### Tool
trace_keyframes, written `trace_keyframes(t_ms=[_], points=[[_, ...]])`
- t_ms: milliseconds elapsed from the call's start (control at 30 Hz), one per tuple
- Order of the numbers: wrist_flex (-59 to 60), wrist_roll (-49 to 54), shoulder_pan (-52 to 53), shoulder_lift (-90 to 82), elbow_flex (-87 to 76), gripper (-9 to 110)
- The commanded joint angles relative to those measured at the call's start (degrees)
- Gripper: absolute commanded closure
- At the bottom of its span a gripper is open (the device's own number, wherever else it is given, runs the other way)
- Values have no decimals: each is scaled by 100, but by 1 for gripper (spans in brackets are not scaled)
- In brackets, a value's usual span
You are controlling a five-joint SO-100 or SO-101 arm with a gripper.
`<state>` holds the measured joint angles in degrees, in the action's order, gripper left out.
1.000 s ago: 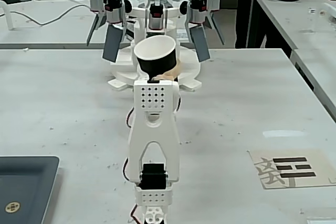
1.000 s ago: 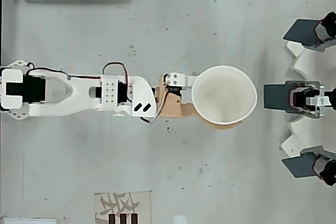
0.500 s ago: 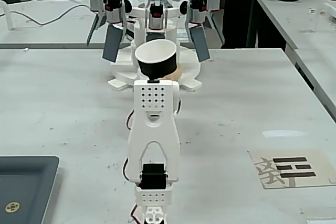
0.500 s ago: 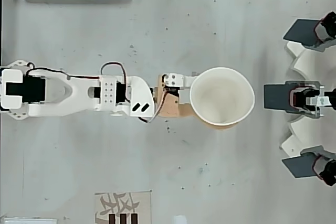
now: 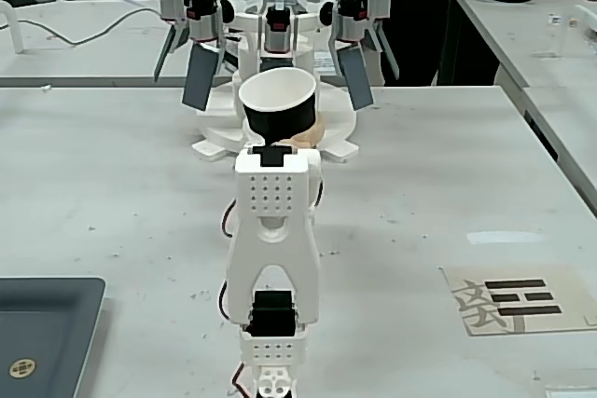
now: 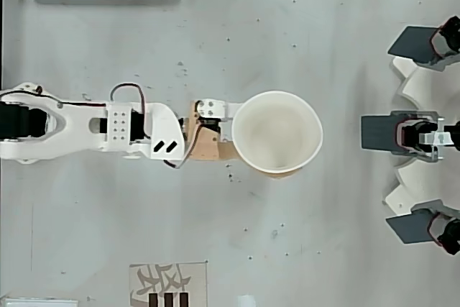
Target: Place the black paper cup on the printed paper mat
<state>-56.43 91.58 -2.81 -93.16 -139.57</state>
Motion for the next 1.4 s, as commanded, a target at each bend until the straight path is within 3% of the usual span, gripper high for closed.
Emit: trace_keyframes(t_ms=[0, 700, 1367], points=[[-105, -62, -18, -729, -264, 97], [-448, -114, 123, -2900, -2927, 99], [-1046, -281, 1547, -3129, -3718, 98]])
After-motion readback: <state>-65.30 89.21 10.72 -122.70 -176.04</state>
